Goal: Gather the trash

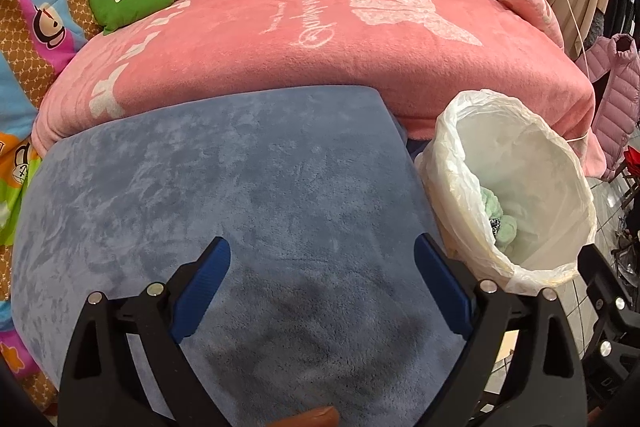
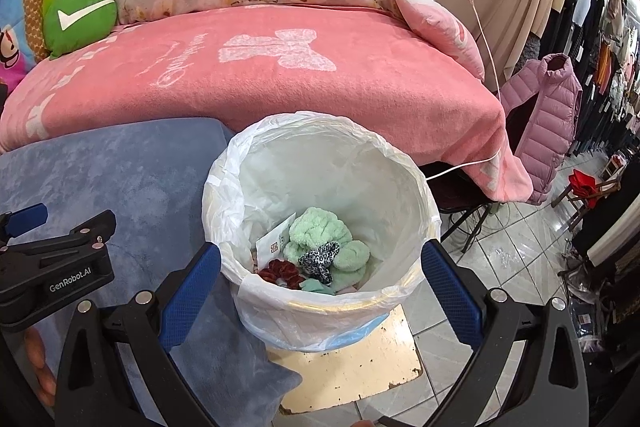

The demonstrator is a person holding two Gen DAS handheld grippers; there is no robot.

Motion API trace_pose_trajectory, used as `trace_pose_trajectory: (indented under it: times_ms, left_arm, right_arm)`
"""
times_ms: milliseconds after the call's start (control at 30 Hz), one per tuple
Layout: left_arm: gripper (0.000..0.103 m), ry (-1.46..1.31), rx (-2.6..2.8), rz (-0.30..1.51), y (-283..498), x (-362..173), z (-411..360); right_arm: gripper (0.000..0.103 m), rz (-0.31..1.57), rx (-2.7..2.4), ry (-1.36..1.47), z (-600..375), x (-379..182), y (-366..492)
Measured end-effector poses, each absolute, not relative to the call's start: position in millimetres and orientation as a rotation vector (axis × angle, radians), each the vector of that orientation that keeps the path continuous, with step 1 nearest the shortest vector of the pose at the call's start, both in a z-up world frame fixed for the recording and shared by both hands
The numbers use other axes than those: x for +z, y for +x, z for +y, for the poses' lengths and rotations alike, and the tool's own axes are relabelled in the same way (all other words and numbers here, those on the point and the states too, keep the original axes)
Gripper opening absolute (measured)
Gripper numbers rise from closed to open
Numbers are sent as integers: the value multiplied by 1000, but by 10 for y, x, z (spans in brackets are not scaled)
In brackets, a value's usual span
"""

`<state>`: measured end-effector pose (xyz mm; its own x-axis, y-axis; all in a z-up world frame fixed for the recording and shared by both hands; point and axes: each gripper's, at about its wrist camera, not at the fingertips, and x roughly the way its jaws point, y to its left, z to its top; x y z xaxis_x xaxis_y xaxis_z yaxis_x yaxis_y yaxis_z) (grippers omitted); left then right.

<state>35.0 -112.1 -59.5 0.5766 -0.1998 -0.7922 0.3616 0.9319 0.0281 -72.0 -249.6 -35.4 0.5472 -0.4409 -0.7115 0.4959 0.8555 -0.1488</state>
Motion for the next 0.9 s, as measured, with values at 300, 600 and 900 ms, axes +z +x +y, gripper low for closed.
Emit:
trace_pose_trajectory:
  times_ms: [300, 600, 900]
  left_arm:
    - [89, 208, -327, 897, 321, -599, -1156]
    - [89, 204, -319, 902, 317, -613, -1148]
    - [89, 202, -312, 907, 322, -630, -1122]
  right_arm:
    - [96, 834, -556, 73, -2546, -389, -714]
    - [96, 842, -553, 60, -2517, -411, -691]
    - [96, 847, -552, 58, -2491, -435, -684]
